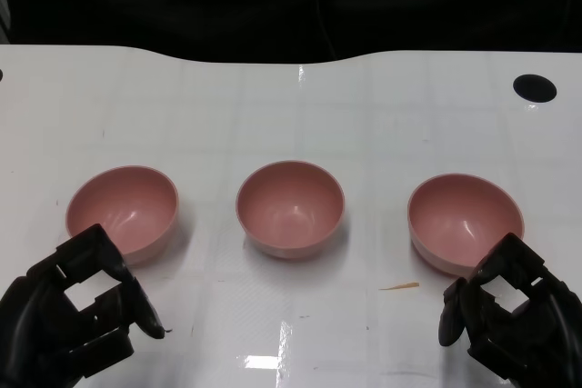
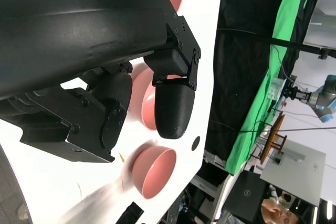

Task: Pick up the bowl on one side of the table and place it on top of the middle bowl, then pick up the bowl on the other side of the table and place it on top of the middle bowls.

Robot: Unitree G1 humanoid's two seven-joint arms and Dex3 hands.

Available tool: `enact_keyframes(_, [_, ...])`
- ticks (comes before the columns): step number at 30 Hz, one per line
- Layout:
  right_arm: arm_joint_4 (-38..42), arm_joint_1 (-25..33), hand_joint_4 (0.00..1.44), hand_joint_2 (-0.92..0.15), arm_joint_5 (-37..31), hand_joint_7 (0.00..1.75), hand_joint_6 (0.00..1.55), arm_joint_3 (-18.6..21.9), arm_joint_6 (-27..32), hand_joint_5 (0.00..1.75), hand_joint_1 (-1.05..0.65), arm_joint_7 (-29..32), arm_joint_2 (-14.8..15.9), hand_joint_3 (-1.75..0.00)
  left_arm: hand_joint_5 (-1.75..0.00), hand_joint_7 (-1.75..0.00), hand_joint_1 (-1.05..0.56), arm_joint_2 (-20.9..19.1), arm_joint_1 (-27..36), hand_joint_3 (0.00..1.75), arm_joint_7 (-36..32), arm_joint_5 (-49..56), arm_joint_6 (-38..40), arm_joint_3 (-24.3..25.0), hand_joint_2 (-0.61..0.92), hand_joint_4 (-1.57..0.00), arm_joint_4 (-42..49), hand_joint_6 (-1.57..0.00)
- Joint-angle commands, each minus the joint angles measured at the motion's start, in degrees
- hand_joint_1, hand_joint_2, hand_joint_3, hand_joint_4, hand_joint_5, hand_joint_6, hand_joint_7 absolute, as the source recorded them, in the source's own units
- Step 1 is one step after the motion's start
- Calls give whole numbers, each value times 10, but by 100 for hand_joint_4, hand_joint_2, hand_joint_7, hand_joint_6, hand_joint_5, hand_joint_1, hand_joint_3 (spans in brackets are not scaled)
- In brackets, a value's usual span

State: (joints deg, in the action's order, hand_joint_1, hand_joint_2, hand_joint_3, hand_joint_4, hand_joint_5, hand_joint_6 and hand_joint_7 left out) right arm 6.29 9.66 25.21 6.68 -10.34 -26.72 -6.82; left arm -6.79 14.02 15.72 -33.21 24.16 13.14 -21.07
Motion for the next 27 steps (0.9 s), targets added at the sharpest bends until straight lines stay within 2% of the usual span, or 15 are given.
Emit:
enact_keyframes(1, [4,-5,82,-72,11,171,55,6,2,175,0,-4,8,-109,-175,-175,28,-5,-7,145,1,-3,-1,3,92,-97,7,-71])
enact_keyframes(5, [10,-6,82,-71,-4,170,55,4,-14,175,-1,-1,10,-108,-175,-175,28,-5,-7,145,0,-3,-1,4,92,-97,8,-70])
enact_keyframes(23, [1,-3,83,-71,3,167,58,5,2,175,0,2,8,-109,-175,-175,28,-4,-4,145,3,1,-8,2,92,-95,5,-68])
enact_keyframes(27, [7,-5,83,-72,4,167,57,5,-4,175,0,-9,12,-110,-175,-175,30,4,0,141,-6,23,-33,-3,92,-92,2,-67])
